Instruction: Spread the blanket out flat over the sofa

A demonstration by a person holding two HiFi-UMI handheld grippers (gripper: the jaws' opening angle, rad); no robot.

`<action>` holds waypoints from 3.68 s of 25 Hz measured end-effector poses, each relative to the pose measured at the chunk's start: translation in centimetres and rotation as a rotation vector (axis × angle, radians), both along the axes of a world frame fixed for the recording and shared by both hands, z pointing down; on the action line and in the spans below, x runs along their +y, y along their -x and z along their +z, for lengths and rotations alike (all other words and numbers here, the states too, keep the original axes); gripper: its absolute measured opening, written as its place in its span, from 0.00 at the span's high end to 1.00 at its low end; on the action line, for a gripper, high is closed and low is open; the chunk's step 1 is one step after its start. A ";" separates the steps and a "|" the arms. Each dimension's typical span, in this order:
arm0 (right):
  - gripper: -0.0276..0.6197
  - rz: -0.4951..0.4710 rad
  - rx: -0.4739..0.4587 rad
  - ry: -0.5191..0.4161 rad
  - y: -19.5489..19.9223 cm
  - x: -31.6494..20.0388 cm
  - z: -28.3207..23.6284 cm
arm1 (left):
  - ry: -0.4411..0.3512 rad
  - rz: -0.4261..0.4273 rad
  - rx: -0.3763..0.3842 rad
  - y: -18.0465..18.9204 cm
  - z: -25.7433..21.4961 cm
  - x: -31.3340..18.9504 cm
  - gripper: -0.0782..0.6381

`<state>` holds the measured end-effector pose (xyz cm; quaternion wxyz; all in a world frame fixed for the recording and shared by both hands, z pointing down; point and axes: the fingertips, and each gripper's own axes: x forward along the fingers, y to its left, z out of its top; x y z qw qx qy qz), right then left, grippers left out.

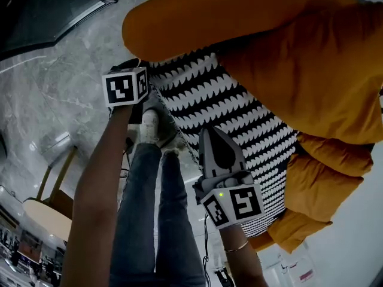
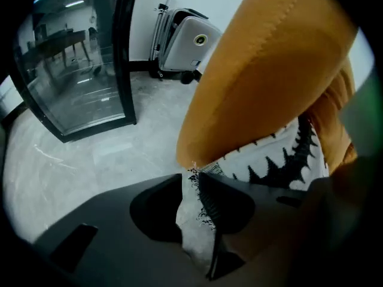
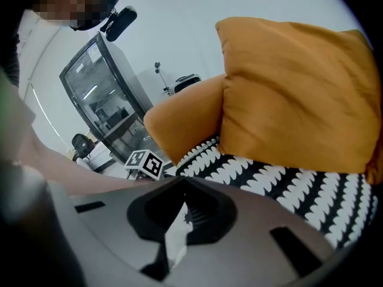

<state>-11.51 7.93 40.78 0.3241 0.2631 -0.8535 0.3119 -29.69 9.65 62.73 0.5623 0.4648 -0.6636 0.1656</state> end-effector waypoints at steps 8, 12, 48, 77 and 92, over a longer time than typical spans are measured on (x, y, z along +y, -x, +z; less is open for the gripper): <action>0.94 -0.027 -0.036 -0.054 -1.1 0.7 -2.0 | 0.030 -0.027 -0.063 0.4 -1.5 3.6 0.76; 0.94 -0.033 -0.034 -0.074 -1.3 1.5 -4.9 | 0.027 -0.025 -0.057 -0.4 -4.3 5.1 0.76; 0.94 0.101 -0.205 -0.306 -7.8 1.5 -27.9 | -0.415 0.126 -0.175 -9.7 -42.2 3.0 0.87; 0.94 0.296 -0.340 -0.525 -18.0 3.5 -41.7 | -0.803 0.504 -0.311 -22.9 -63.0 3.1 0.87; 0.94 0.354 -0.360 -0.628 -22.4 3.7 -45.4 | -0.916 0.595 -0.311 -28.8 -67.0 2.5 0.87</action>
